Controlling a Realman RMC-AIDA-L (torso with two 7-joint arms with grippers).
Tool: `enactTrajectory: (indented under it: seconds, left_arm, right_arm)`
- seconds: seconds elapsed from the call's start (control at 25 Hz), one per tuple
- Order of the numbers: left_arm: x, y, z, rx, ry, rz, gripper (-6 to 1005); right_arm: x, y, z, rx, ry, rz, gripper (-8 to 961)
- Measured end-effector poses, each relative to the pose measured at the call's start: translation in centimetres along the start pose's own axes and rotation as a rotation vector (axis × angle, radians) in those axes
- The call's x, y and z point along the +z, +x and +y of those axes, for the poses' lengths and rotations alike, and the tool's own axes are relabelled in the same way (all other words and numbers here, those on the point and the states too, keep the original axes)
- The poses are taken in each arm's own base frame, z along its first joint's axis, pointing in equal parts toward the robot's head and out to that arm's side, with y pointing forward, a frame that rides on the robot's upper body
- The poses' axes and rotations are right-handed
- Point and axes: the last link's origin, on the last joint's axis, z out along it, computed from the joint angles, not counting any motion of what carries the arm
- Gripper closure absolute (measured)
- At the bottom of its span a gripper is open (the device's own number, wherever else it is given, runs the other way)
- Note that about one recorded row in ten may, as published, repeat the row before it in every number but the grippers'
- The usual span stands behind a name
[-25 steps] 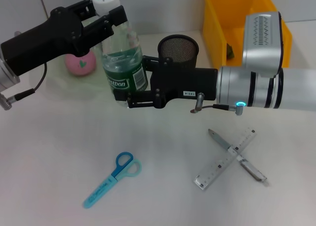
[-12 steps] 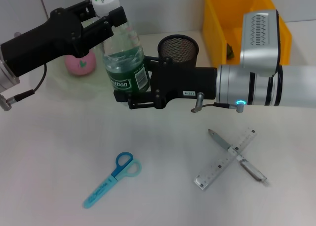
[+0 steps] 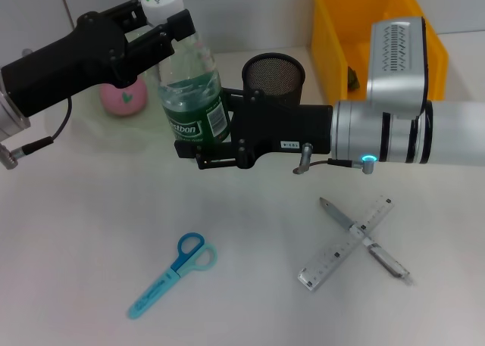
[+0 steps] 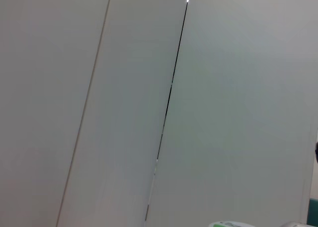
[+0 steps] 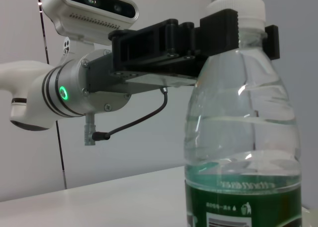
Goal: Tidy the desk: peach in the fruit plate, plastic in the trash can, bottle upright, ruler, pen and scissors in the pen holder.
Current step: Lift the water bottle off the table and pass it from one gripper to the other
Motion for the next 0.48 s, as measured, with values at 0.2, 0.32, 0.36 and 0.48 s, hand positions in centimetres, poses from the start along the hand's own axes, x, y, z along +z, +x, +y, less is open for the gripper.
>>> enactTrajectory:
  seconds: [0.2,0.32,0.36,0.48]
  left_arm:
    - [-0.02,0.03,-0.03,0.001,0.001,0.001,553]
    - [-0.02,0.04,-0.04,0.001,0.001,0.001,555]
    - [-0.02,0.04,-0.04,0.001,0.001,0.001,555]
    - [-0.03,0.04,-0.04,0.001,0.001,0.000,556]
  right_arm:
    - [0.01,0.16,-0.07,0.002,0.008,0.008,144]
    - [0.05,0.30,-0.02,0.002,0.006,0.015,144]
    - [0.07,0.37,0.01,0.001,0.005,0.020,144]
    - [0.15,0.58,0.08,0.000,0.004,0.032,144]
